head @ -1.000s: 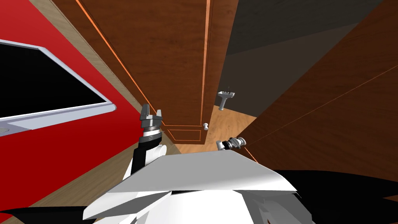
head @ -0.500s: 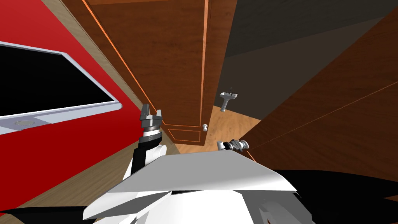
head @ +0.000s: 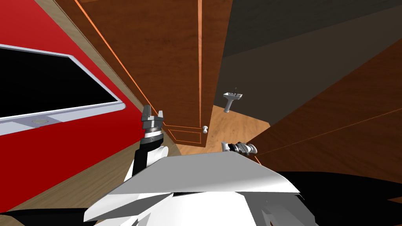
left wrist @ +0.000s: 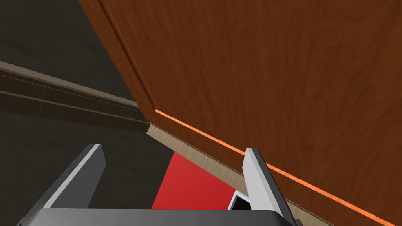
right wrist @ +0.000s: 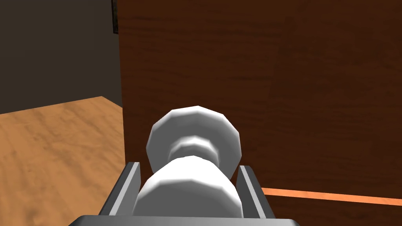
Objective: Push the door open
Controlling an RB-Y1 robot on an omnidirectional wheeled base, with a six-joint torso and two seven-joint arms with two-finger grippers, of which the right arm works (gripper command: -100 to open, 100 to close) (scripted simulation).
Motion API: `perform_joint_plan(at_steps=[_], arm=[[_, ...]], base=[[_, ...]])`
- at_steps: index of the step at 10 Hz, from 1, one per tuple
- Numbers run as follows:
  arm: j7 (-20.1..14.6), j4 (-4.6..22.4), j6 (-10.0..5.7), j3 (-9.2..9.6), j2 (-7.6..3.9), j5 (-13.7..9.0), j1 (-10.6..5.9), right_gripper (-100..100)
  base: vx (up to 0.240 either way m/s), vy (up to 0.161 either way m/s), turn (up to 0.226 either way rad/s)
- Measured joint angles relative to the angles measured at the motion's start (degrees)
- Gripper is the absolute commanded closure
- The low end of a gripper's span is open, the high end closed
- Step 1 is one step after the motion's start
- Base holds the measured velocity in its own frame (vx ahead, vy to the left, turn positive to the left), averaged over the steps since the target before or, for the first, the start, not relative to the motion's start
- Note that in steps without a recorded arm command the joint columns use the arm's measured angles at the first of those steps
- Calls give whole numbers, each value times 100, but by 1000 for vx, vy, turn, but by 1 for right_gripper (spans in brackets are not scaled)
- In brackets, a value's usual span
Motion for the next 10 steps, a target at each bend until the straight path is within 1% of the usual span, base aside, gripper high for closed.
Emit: perform_joint_plan(at_steps=[1, 2, 3, 4, 5, 6, 7, 8, 9, 10], arm=[[59, -220, -41, -95, 51, -93, 113, 100], [29, -93, -124, -149, -13, -140, 57, 100], [-67, 141, -247, -224, -102, -206, -44, 100], [-20, -36, -257, -262, -57, -241, 35, 100], [34, -97, -318, -353, -12, -323, 52, 100], [62, -96, -412, -455, 34, -420, 42, 100], [34, -9, -512, -556, 50, -513, 20, 100], [24, 4, -542, -572, 51, -526, 21, 100], [52, -25, -582, -647, 31, -612, 21, 100], [116, -186, -613, -724, 70, -699, 103, 100]], base=[[20, -140, 58], [14, -141, 89], [21, -105, 64], [33, -127, 136], [29, -169, 157], [20, -186, 168], [4, -82, 33], [-49, -141, 112], [-26, -237, 137], [-9, -169, 7]])
